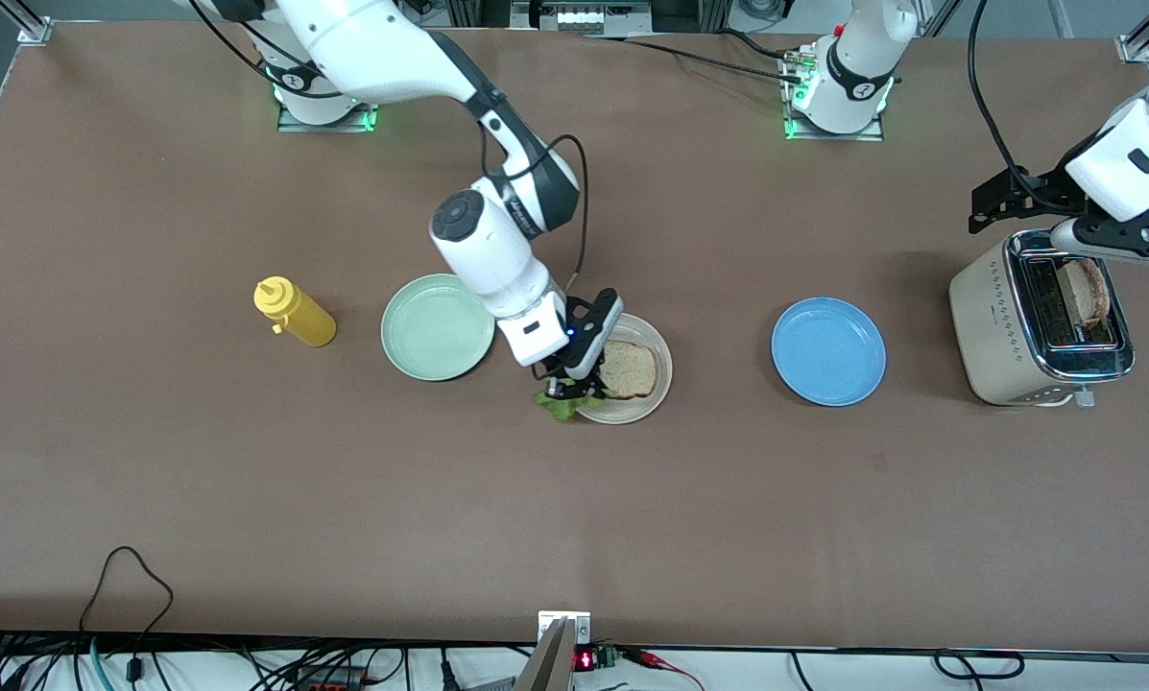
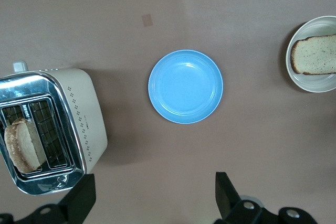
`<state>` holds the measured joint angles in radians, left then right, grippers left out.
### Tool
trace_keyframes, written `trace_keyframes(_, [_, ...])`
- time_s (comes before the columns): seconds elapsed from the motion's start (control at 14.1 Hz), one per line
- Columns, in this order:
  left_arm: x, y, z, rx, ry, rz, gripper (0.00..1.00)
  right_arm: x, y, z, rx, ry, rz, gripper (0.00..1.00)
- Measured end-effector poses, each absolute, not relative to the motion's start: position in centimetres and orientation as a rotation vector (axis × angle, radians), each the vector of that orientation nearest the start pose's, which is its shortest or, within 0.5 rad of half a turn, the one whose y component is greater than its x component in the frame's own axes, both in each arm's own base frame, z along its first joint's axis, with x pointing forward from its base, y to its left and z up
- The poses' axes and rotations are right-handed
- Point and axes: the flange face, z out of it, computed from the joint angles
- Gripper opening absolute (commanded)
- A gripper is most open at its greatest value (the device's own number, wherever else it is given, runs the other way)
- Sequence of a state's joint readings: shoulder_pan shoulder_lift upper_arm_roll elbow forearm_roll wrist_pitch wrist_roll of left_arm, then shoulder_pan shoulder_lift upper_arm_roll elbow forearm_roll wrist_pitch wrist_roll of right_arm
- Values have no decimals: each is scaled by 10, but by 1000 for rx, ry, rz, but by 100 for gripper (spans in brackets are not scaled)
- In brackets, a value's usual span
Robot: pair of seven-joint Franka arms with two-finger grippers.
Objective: Make sandwich in beige plate with both arms
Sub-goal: 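Carry the lettuce onto the bread on the beige plate with the right gripper, then release the lettuce and withdraw the right gripper while the left gripper reaches the toaster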
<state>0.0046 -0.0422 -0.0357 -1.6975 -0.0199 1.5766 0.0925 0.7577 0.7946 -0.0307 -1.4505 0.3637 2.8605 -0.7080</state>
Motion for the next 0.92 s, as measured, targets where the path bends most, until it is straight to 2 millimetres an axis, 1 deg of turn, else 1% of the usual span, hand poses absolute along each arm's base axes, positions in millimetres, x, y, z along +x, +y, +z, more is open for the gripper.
trace_keyframes(0.14, [538, -19, 588, -3154, 194, 124, 100, 568, 515, 258, -2379, -1478, -924, 0])
trace_keyframes(0.21, [538, -20, 588, -3154, 195, 124, 100, 561, 521, 250, -2377, -1467, -936, 0])
trace_keyframes(0.28, [538, -20, 588, -3154, 195, 124, 100, 556, 527, 244, -2377, -1456, -937, 12])
trace_keyframes(0.35, [538, -20, 588, -3154, 195, 124, 100, 552, 531, 242, -2378, -1446, -931, 71])
trace_keyframes(0.43, [538, -20, 588, -3154, 195, 124, 100, 550, 533, 241, -2382, -1430, -928, 100])
trace_keyframes(0.64, [538, -20, 588, -3154, 195, 124, 100, 554, 535, 249, -2399, -1358, -939, 100])
trace_keyframes(0.78, [538, -20, 588, -3154, 195, 124, 100, 558, 536, 261, -2404, -1317, -945, 100])
trace_keyframes(0.92, [538, -20, 588, -3154, 195, 124, 100, 562, 534, 276, -2430, -1288, -874, 100])
